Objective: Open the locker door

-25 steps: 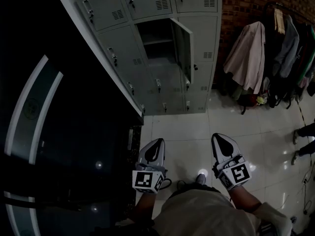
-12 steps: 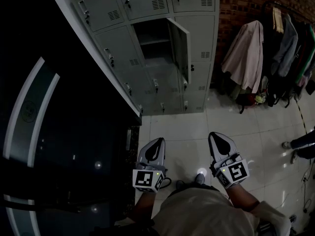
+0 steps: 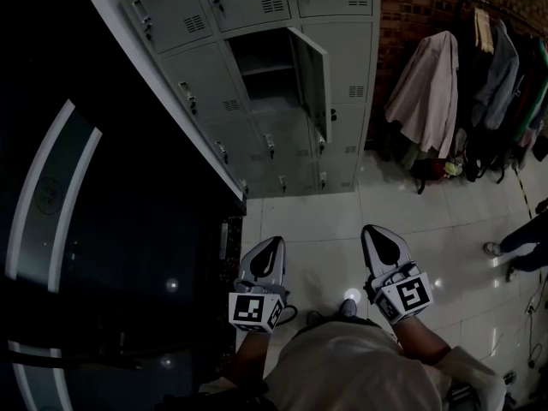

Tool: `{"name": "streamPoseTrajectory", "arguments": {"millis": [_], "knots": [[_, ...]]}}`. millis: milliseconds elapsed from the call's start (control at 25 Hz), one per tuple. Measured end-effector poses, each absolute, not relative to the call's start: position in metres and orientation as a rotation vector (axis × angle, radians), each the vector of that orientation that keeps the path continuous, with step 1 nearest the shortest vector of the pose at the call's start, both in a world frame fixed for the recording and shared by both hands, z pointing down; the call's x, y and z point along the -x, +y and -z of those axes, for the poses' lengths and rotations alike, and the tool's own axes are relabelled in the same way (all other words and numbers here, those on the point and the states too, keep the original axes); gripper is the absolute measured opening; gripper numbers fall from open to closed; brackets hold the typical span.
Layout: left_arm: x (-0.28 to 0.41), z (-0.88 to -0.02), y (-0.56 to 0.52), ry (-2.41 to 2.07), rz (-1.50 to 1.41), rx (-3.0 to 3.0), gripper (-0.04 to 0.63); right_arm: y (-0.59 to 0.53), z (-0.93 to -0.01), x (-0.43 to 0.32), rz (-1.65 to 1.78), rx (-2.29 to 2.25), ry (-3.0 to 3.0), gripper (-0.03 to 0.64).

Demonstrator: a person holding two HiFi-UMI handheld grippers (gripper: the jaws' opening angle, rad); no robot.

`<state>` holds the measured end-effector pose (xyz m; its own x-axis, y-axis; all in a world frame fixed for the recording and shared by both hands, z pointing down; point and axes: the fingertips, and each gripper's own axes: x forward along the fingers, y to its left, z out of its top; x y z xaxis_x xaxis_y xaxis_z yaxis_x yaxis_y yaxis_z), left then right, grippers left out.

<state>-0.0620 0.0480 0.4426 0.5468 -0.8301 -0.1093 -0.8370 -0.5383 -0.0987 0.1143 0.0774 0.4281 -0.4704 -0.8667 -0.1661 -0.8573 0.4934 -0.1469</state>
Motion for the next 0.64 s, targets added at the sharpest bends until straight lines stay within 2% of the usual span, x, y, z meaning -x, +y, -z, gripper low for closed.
{"name": "streamPoseTrajectory", "arguments": {"millis": [400,640], "knots": [[0.0593,-0.4517,0.0433,1.449,-0.076,2.643,0.067,0.0699,-0.4223,-0.1188,-0.028,1.436,2.460,0.000],[0.0555,-0.4428,0.0432,1.421,-0.076,2.630,0.067,0.0709,-0.4258,-0.1184,0.032,1.452,2.503,0.000]]}}
